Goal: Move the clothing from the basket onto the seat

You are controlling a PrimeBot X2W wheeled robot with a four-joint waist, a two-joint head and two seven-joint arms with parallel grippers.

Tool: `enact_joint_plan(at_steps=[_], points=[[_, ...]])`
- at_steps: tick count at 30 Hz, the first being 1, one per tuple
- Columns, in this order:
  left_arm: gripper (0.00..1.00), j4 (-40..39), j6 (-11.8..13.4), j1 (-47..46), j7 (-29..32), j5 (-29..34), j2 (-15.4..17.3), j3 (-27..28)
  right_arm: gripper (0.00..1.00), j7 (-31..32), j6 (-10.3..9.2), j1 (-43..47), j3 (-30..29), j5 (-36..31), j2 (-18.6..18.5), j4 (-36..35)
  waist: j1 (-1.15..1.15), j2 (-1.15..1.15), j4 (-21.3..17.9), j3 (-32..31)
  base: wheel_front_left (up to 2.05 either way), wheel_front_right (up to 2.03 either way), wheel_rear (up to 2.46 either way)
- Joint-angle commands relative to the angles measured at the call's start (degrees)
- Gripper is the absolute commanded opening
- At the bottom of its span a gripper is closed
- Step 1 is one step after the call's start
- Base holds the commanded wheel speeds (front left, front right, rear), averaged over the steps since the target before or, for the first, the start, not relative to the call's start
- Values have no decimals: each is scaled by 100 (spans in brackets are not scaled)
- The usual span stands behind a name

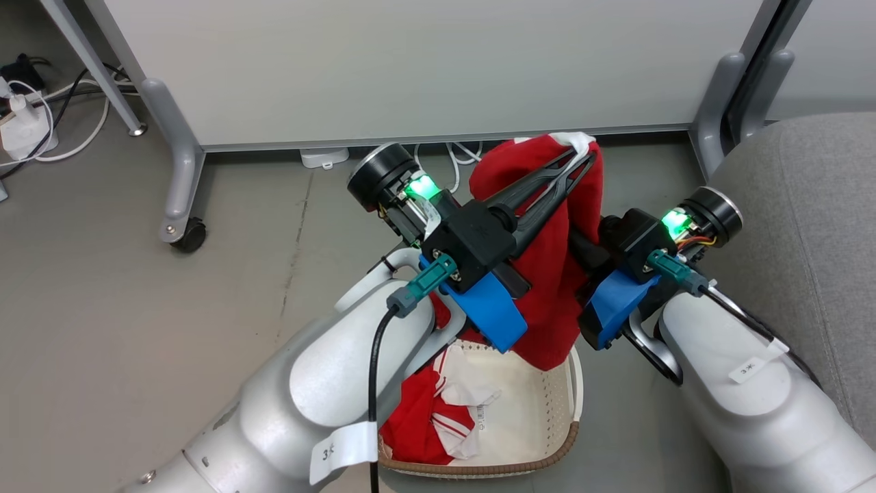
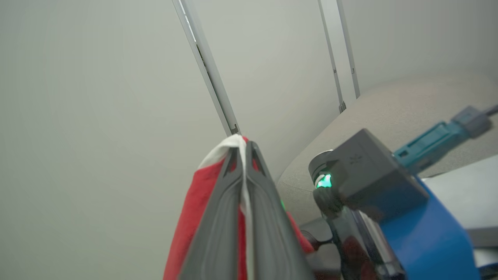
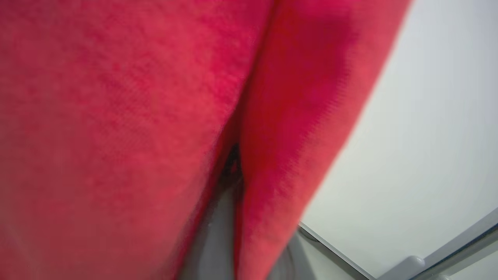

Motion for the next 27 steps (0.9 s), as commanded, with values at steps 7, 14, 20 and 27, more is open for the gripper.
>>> enact_joint_plan(at_steps=[7, 14, 20, 27], points=[[0, 48, -10, 62, -25, 34, 45, 48, 0, -4, 1, 77, -120, 165, -26, -138, 0, 0, -63, 19, 0, 0, 0], [100, 48, -10, 109, -21, 67, 42, 125, 0, -4, 1, 252, -517, 231, 49, -348, 0, 0, -110, 52, 0, 0, 0], [100, 39, -10, 168, -21, 153, 97, 202, 0, -4, 1, 424, -1028, 228, 111, -542, 0, 0, -219, 190, 0, 0, 0], [100, -9, -9, 199, -21, 206, 205, 267, 0, -5, 1, 600, -1803, 114, 192, -870, 0, 0, -556, 506, 0, 0, 0]])
